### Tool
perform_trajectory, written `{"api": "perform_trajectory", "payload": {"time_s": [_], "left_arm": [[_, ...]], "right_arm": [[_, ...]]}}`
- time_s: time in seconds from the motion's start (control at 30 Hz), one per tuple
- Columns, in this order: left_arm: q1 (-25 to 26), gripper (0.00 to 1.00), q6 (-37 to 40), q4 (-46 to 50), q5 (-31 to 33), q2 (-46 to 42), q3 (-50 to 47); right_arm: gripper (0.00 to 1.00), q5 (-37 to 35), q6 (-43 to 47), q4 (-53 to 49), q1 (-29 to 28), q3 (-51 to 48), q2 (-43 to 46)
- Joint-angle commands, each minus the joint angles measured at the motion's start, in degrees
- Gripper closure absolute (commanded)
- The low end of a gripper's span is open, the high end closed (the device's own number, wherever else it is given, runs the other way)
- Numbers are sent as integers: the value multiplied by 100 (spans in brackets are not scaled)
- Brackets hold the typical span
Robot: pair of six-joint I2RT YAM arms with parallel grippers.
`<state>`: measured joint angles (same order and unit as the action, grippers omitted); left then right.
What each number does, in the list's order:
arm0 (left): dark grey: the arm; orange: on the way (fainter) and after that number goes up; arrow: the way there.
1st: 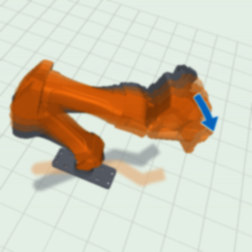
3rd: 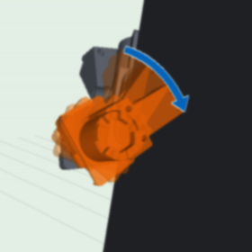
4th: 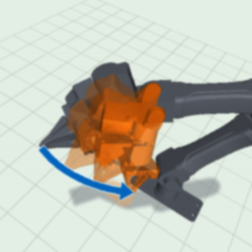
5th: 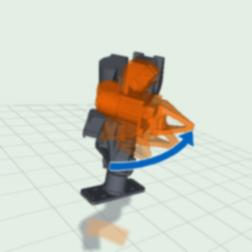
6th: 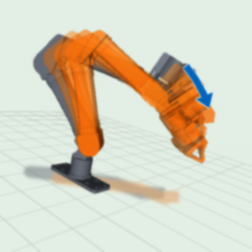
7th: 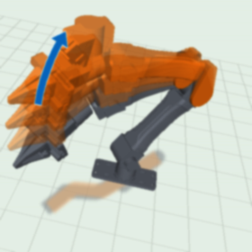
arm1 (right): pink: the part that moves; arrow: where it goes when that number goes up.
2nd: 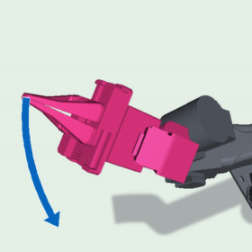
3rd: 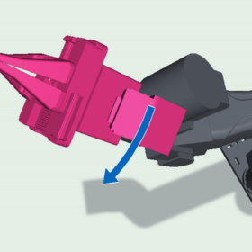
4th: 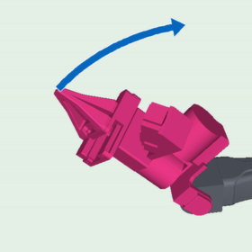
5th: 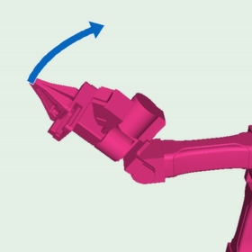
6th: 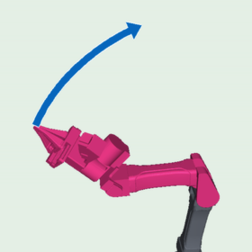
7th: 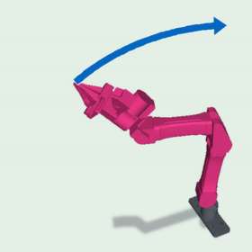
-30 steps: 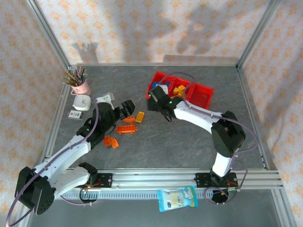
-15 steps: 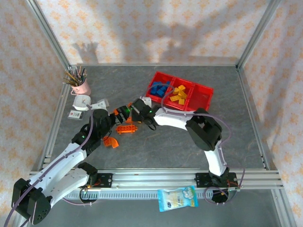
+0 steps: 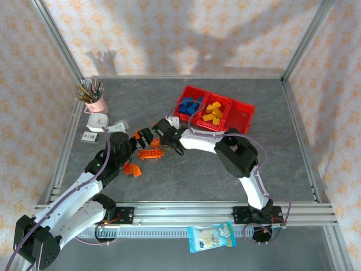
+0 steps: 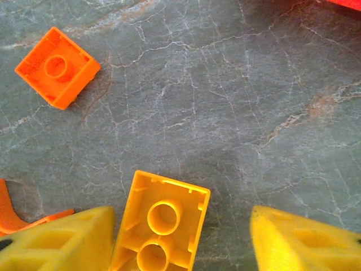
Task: Sort the legos into containers by color
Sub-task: Pick up the lego from the center of the table.
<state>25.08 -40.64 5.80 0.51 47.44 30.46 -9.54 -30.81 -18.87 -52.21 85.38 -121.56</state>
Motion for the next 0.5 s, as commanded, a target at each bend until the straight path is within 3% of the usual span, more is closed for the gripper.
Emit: {"api": "perform_trajectory", "payload": {"time_s": [0.0,0.23,0.47], "left_arm": [[-38,1,-66,-18,30,26,-31],[-41,1,-143,-132,-40,37,-75],[-45,1,-87,-53,-146,20,34]], "right_arm": [[43,-59,76,-220,-6,-241,228],[62,138,201,-200,2,-347,431],[72,166,379,-150,115,-320,897]]}}
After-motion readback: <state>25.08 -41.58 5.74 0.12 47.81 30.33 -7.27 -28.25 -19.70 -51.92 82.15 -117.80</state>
